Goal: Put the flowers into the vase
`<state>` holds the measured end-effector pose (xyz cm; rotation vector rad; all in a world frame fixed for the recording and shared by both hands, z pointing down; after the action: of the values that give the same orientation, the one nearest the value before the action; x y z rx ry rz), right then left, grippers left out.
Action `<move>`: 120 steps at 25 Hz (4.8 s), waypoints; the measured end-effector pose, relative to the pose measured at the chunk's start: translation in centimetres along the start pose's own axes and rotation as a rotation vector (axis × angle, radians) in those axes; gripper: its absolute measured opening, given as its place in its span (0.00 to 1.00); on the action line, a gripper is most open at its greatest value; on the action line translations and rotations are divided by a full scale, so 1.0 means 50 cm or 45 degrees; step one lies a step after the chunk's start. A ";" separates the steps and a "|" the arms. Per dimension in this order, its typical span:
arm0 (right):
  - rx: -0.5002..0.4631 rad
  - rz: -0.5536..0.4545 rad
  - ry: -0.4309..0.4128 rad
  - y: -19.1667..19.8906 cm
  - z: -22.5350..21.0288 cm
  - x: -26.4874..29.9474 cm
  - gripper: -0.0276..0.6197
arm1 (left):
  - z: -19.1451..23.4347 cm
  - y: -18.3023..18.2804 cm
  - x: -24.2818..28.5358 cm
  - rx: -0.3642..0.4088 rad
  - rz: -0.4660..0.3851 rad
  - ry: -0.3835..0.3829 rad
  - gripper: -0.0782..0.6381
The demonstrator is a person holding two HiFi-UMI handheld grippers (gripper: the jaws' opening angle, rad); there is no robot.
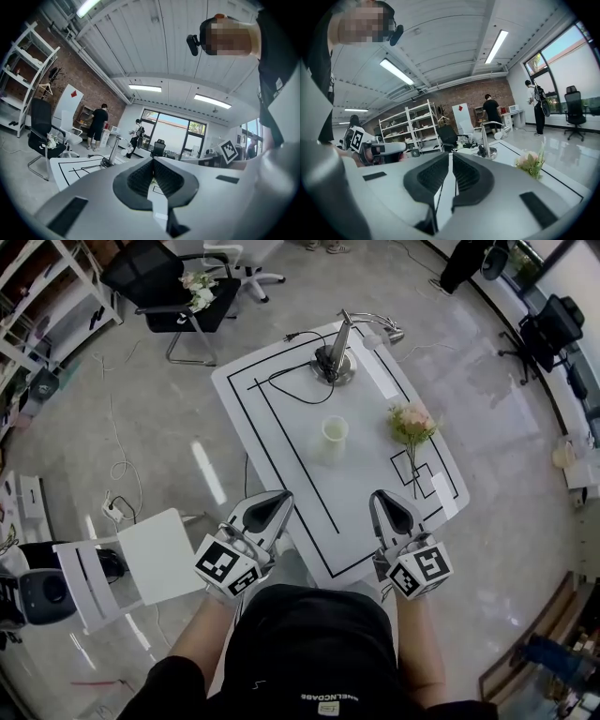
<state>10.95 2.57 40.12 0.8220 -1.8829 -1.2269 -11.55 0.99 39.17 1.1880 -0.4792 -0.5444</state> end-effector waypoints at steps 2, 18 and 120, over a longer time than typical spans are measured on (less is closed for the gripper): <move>-0.003 0.011 0.002 -0.004 -0.009 0.006 0.06 | 0.003 0.003 0.002 -0.007 0.002 -0.005 0.12; -0.011 0.209 0.013 -0.053 -0.187 0.072 0.27 | 0.005 0.025 0.053 -0.007 0.032 -0.100 0.12; -0.372 0.596 -0.010 -0.266 -0.400 0.323 0.23 | 0.029 0.120 0.187 -0.039 0.194 -0.125 0.19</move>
<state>20.84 -24.45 36.97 0.2022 -1.7157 -1.1622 -4.30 -4.27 45.91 1.0892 -0.6379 -0.4781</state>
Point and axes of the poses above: the fingertips, and each gripper's own axes: x forward along the fingers, z to its left, y out of its underside, the point moved 5 cm from there along -x, backward along the fingers, and after that the axes turned 2 degrees about x, right-handed, at the moved point
